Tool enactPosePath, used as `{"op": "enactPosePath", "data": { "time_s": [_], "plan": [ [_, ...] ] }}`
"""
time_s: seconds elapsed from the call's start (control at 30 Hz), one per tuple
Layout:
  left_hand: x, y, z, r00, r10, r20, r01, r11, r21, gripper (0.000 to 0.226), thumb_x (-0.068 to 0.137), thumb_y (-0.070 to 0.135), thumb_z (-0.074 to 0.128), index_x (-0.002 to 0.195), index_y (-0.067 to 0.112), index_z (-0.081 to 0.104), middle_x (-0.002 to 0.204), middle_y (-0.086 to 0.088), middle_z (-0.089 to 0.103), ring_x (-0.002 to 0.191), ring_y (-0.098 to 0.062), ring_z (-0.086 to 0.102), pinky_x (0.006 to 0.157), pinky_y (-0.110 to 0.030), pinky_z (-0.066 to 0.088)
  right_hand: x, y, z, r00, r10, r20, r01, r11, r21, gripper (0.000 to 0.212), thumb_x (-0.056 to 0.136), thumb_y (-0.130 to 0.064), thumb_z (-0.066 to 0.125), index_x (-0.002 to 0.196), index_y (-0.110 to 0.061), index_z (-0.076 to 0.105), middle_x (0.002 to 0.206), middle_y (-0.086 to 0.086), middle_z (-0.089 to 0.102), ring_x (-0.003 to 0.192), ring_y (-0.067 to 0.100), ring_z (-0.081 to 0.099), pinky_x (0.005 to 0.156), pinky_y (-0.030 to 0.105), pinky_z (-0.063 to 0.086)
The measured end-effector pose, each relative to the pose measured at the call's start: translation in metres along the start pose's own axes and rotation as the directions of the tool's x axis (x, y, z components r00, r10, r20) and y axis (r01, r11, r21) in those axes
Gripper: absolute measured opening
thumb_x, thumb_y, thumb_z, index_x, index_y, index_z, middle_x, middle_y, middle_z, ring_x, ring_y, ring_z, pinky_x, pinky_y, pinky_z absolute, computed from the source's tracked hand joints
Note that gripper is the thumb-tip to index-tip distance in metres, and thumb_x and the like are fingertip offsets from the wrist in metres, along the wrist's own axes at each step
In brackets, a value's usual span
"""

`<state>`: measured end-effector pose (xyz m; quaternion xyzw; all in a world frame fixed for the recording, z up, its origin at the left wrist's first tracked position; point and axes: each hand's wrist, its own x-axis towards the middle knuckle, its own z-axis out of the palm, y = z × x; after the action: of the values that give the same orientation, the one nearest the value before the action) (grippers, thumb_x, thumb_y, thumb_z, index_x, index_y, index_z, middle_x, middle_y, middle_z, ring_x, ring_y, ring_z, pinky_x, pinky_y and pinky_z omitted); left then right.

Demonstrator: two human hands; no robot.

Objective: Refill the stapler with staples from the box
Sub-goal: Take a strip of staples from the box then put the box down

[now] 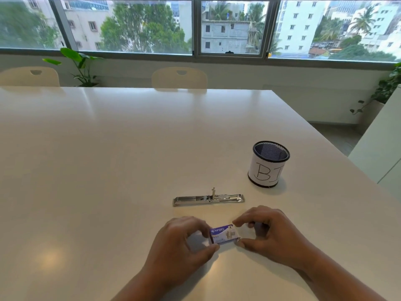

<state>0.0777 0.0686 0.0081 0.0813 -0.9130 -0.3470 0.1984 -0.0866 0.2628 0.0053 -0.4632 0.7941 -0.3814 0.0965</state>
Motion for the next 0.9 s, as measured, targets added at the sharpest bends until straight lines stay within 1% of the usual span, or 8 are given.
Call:
{"op": "enactPosePath", "data": {
  "time_s": [0.07, 0.17, 0.23, 0.33, 0.47, 0.57, 0.73, 0.9],
  "plan": [
    [-0.001, 0.001, 0.002, 1.000, 0.000, 0.016, -0.001, 0.999, 0.051, 0.025, 0.067, 0.058, 0.068, 0.081, 0.044, 0.052, 0.094, 0.021, 0.072, 0.088, -0.003, 0.062, 0.079, -0.027, 0.050, 0.000, 0.000, 0.001, 1.000, -0.021, 0.008, 0.021, 0.999, -0.040, 0.039, 0.064, -0.053, 0.082, 0.100, -0.044, 0.073, 0.093, -0.016, 0.071, 0.088, 0.014, 0.061, 0.069, 0.027, 0.053],
    [-0.001, 0.000, 0.004, 0.999, 0.011, 0.036, -0.014, 0.996, 0.088, 0.041, 0.066, 0.056, 0.069, 0.099, 0.039, 0.052, 0.095, 0.024, 0.068, 0.087, 0.002, 0.056, 0.076, -0.018, 0.044, 0.001, 0.002, 0.002, 0.999, -0.034, 0.013, 0.034, 0.998, -0.049, 0.035, 0.064, -0.050, 0.082, 0.096, -0.041, 0.073, 0.085, -0.009, 0.070, 0.086, 0.014, 0.059, 0.064, 0.019, 0.047],
    [0.002, 0.002, 0.006, 0.996, 0.023, 0.088, -0.034, 0.992, 0.120, 0.059, 0.065, 0.064, 0.067, 0.118, 0.045, 0.048, 0.105, 0.027, 0.065, 0.095, 0.008, 0.051, 0.084, -0.015, 0.036, 0.001, 0.002, 0.002, 0.999, -0.041, 0.030, 0.042, 0.998, -0.050, 0.033, 0.064, -0.048, 0.084, 0.094, -0.038, 0.073, 0.086, -0.020, 0.067, 0.085, 0.013, 0.059, 0.063, 0.016, 0.046],
    [0.013, 0.006, 0.012, 0.983, 0.076, 0.168, -0.100, 0.985, 0.142, 0.077, 0.067, 0.072, 0.062, 0.136, 0.043, 0.042, 0.119, 0.023, 0.063, 0.105, 0.004, 0.049, 0.091, -0.019, 0.035, 0.001, 0.001, 0.002, 0.996, -0.073, 0.047, 0.075, 0.996, -0.043, 0.032, 0.066, -0.047, 0.085, 0.093, -0.036, 0.073, 0.085, -0.029, 0.064, 0.084, 0.013, 0.059, 0.061, 0.012, 0.044],
    [0.025, 0.013, 0.021, 0.969, 0.143, 0.204, -0.176, 0.972, 0.155, 0.064, 0.072, 0.069, 0.063, 0.127, 0.035, 0.058, 0.110, 0.016, 0.066, 0.093, -0.002, 0.053, 0.085, -0.021, 0.045, 0.001, 0.000, 0.002, 0.995, -0.087, 0.043, 0.088, 0.996, -0.028, 0.032, 0.065, -0.045, 0.087, 0.092, -0.034, 0.073, 0.081, -0.030, 0.063, 0.084, 0.012, 0.059, 0.063, 0.012, 0.044],
    [0.025, 0.012, 0.024, 0.965, 0.149, 0.217, -0.182, 0.973, 0.142, 0.051, 0.076, 0.060, 0.067, 0.118, 0.031, 0.067, 0.099, 0.012, 0.067, 0.082, -0.002, 0.049, 0.075, -0.019, 0.044, 0.002, 0.000, 0.003, 0.996, -0.085, 0.037, 0.086, 0.996, -0.038, 0.032, 0.064, -0.046, 0.086, 0.090, -0.034, 0.072, 0.081, -0.026, 0.064, 0.083, 0.013, 0.059, 0.066, 0.012, 0.044],
    [0.021, 0.008, 0.019, 0.979, 0.110, 0.174, -0.130, 0.986, 0.108, 0.047, 0.075, 0.055, 0.071, 0.115, 0.030, 0.069, 0.098, 0.013, 0.067, 0.087, -0.005, 0.055, 0.077, -0.027, 0.052, 0.002, 0.002, 0.004, 0.998, -0.055, 0.035, 0.056, 0.997, -0.045, 0.031, 0.064, -0.044, 0.084, 0.091, -0.037, 0.070, 0.086, -0.016, 0.065, 0.080, 0.015, 0.059, 0.067, 0.019, 0.047],
    [0.017, 0.005, 0.016, 0.983, 0.082, 0.164, -0.099, 0.990, 0.098, 0.046, 0.076, 0.054, 0.071, 0.114, 0.029, 0.070, 0.100, 0.013, 0.066, 0.089, -0.006, 0.055, 0.078, -0.026, 0.052, 0.003, 0.001, -0.001, 0.997, -0.023, 0.070, 0.025, 0.999, -0.024, 0.031, 0.064, -0.037, 0.083, 0.091, -0.037, 0.067, 0.085, -0.014, 0.062, 0.070, 0.012, 0.054, 0.061, 0.013, 0.044]
  ]
}}
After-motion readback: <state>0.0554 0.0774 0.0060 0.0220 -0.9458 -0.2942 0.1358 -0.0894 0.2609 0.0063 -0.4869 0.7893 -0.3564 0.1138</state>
